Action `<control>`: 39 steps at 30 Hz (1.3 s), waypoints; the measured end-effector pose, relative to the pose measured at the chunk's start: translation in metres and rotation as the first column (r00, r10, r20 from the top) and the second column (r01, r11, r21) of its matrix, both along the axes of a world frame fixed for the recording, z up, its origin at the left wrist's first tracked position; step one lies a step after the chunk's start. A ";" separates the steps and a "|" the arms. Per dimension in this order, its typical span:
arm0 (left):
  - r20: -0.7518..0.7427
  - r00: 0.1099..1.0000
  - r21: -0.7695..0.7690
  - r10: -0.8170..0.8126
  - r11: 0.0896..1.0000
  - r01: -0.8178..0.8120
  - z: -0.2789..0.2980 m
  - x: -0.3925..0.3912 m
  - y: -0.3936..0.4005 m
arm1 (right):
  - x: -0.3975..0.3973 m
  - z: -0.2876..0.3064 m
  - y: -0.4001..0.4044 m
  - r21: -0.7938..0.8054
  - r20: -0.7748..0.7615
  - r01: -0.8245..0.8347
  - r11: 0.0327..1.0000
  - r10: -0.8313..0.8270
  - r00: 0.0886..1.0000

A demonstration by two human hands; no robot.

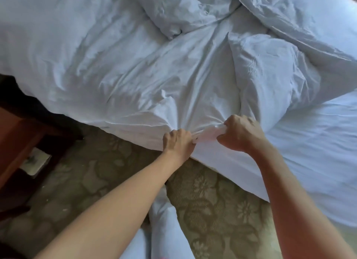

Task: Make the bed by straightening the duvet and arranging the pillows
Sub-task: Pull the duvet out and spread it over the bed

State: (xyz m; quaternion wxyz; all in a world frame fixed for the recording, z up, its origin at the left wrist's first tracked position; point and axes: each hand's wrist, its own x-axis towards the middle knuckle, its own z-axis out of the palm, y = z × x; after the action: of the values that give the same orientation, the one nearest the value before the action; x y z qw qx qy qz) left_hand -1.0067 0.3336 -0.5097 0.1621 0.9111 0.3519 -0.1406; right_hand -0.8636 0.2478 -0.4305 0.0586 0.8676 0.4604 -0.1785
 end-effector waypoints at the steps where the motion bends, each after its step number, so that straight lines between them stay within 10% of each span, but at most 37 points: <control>1: 0.006 1.000 0.033 -0.026 0.999 0.026 0.006 -0.004 -0.006 | -0.005 0.005 -0.007 -0.016 0.005 0.017 1.000 -0.017 1.000; 22: -0.079 0.976 -0.197 0.202 0.957 -0.214 0.168 -0.040 -0.105 | -0.077 0.099 -0.160 -0.030 -0.042 -0.264 0.964 0.263 0.964; 26: 0.137 0.908 -0.534 0.396 0.801 -0.269 0.188 0.051 -0.131 | -0.053 0.098 -0.177 0.059 0.030 -0.410 0.910 0.409 0.912; 29: -0.064 0.819 -0.752 0.570 0.512 -0.415 0.176 0.109 -0.159 | -0.042 0.085 -0.193 0.036 0.042 -0.536 0.844 0.534 0.844; 31: -0.199 0.843 -0.700 0.500 0.530 -0.479 0.153 0.127 -0.174 | -0.033 0.075 -0.208 0.064 -0.014 -0.572 0.818 0.574 0.819; 39: -0.013 0.693 -0.837 0.721 0.371 -0.402 0.113 0.137 -0.210 | 0.093 0.055 -0.256 0.351 -0.516 0.119 0.929 0.086 0.852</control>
State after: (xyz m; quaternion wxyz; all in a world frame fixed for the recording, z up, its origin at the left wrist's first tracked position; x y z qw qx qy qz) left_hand -0.8693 0.1233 -0.3966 0.6449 0.5678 0.5094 -0.0471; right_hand -0.7707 -0.0082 -0.3752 -0.2350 0.7852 0.4766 -0.3180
